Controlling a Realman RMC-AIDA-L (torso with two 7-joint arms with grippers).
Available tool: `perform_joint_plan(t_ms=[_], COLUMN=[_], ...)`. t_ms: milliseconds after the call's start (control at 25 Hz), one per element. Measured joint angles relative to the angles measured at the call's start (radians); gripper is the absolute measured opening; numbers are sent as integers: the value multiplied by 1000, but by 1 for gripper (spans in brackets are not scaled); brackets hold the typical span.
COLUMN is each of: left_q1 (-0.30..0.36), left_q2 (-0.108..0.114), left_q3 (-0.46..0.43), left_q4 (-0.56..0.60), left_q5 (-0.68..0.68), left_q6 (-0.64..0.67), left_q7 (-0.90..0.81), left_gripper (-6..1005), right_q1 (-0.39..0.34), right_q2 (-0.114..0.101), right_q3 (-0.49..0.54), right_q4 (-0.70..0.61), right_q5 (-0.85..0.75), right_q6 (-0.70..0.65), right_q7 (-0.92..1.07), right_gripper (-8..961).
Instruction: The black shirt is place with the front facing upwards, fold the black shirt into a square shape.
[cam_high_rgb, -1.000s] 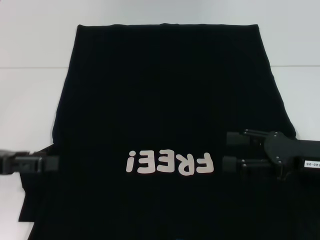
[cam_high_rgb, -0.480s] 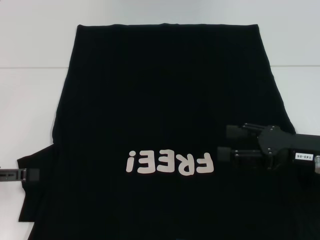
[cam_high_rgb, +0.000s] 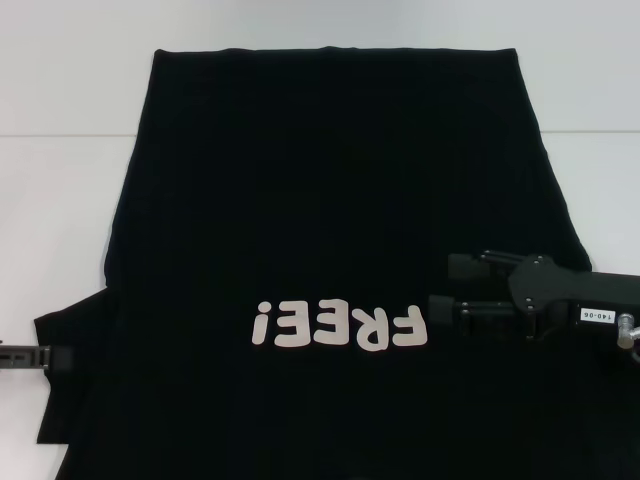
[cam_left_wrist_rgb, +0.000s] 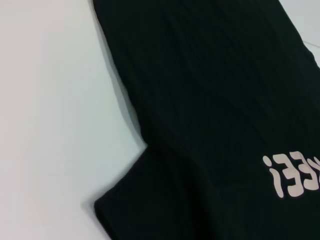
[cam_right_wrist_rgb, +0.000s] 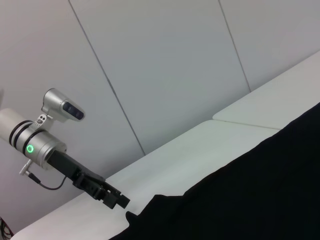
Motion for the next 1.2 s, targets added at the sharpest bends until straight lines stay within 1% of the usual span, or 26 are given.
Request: perform_joint_plan(t_ms=[320,520,840,1200], left_q1=[-21,-35,-45,-62], left_q2=[3,8,9,9], left_q3=[4,17,30,38], left_q4=[-41,-84,-97,-110], left_q5=[21,49,66,68], left_q6=[-31,-68,-100,-98], left_q7=[4,5,6,8], left_gripper=[918,918,918,917], right_q1=[3,3,2,-3], right_q2=[0,5,10,11], right_q3=[-10,-15,-17,-19], right_q4=[1,1,1,1], right_q5=[-1,-1,-1,-1], right_q6=[18,21,19,20], right_q7=[-1,-1,-1,-1], right_gripper=[944,944,945,944])
